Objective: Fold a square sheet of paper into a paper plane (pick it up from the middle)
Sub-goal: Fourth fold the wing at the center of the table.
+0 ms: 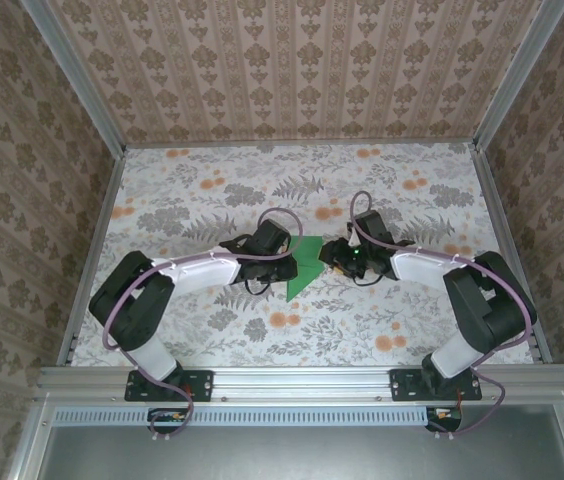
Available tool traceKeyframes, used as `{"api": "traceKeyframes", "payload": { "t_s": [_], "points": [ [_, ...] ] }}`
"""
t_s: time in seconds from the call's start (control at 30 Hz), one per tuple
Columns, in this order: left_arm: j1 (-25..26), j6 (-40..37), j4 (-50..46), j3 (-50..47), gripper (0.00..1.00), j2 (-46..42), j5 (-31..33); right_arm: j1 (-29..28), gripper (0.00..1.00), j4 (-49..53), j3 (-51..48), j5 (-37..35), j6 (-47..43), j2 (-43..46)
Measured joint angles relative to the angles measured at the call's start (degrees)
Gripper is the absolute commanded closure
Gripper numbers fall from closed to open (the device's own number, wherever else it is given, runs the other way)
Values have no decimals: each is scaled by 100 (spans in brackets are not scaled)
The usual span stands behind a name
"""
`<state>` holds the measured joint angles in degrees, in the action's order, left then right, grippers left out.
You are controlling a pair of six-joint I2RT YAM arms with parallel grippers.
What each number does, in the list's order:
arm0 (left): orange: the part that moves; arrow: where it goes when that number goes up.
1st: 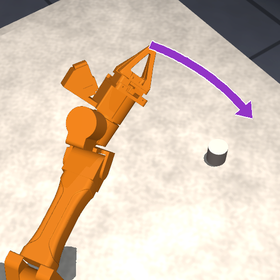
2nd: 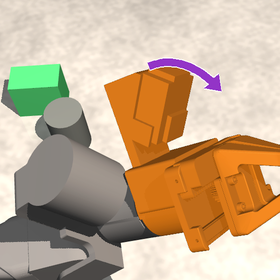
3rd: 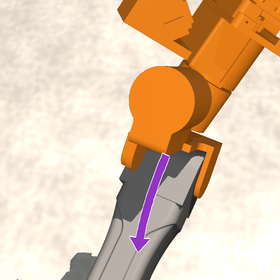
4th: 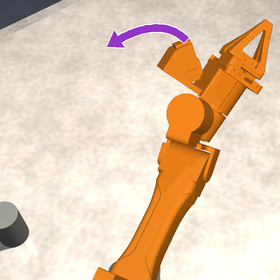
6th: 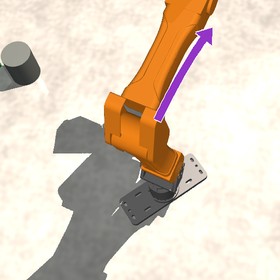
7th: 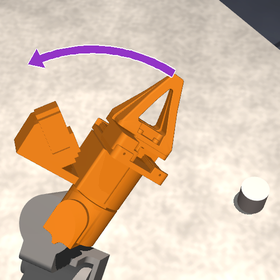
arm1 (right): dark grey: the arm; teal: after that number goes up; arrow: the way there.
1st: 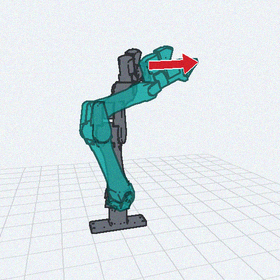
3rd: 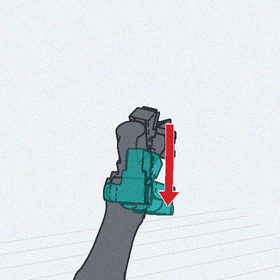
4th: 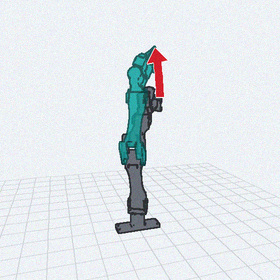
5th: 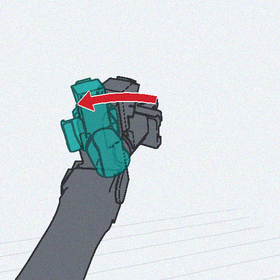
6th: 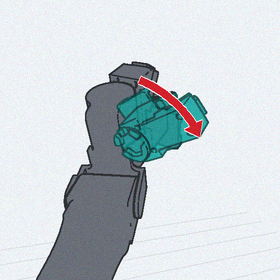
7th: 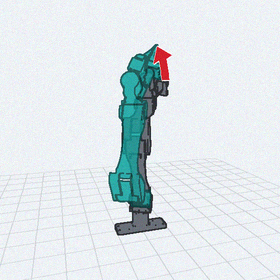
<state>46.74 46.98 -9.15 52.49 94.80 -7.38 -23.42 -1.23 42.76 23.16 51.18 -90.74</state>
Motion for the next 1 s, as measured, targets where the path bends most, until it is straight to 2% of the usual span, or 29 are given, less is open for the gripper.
{"api": "traceKeyframes", "payload": {
  "t_s": [0.23,0.3,0.4,0.6,0.83,1.0],
  "points": [
    [70,68,-131,-61,76,-485,664,208,50,109,81,223,-201,-144],
    [133,59,-68,-101,76,-741,719,219,50,122,140,297,-273,-240],
    [262,59,184,-90,81,-883,651,219,49,116,219,431,-330,-393],
    [522,190,190,269,93,-278,570,227,48,101,225,632,-367,-529],
    [566,442,98,345,96,350,909,317,47,170,317,885,-608,-603],
    [568,601,22,345,97,533,1220,369,51,146,339,1001,-621,-608]
  ]
}}
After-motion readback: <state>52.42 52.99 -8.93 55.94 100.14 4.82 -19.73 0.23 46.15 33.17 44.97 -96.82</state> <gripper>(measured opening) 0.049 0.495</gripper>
